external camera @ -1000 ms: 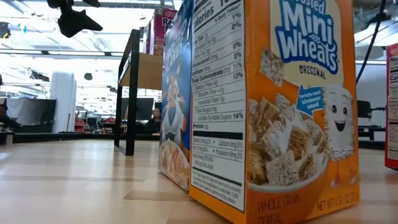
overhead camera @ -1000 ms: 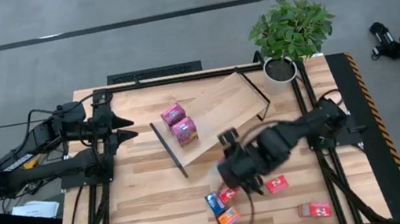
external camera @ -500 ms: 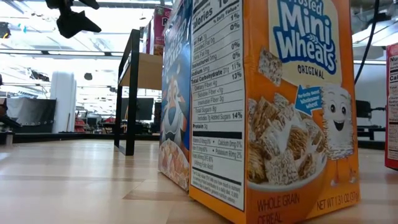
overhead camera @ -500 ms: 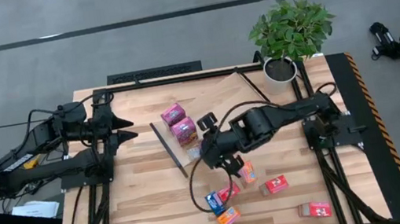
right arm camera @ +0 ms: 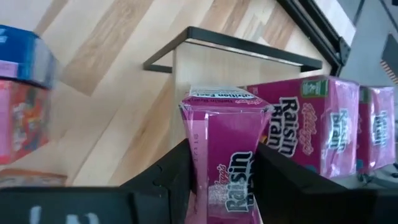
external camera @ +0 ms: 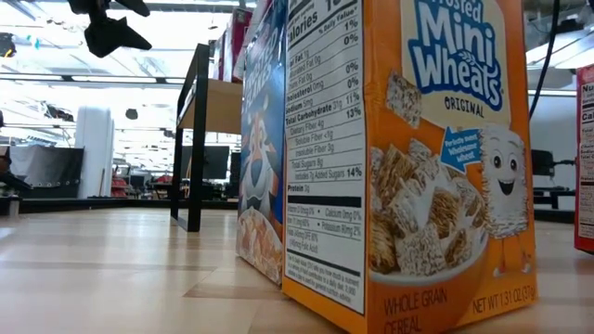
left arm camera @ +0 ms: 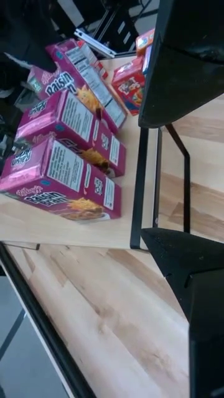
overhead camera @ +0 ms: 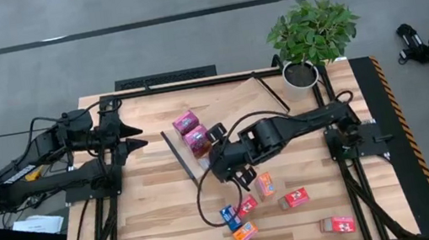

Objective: Stack cereal on shelf
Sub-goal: Put the purple cereal box aligned with the other other purple cereal boxes on the shelf

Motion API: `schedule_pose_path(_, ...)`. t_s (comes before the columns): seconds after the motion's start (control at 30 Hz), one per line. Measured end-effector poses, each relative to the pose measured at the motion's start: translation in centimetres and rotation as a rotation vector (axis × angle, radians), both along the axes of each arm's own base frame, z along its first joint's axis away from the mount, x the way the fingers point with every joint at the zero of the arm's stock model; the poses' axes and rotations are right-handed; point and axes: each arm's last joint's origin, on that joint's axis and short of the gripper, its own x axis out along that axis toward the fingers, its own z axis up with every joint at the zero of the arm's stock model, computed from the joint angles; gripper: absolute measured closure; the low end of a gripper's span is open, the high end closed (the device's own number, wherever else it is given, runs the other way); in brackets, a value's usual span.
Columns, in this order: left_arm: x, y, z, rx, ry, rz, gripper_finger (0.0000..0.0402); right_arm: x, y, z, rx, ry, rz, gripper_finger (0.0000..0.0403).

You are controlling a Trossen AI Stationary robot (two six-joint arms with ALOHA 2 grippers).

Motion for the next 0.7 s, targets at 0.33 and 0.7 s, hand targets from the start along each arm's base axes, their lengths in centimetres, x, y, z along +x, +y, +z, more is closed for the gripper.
schedule_pose_path(0.33, 0.0, 0.0, 0.0, -0.004, -0.001, 0.002, 0.0133, 0.4, -0.4, 0.3, -0.005, -0.049, -0.019, 0.0183)
schedule_pose_path(0.7, 0.0, 0.0, 0.0, -0.006, -0.002, 0.003, 0.0133, 0.6, -1.1, 0.4, -0.067, -0.074, -0.072, 0.0153)
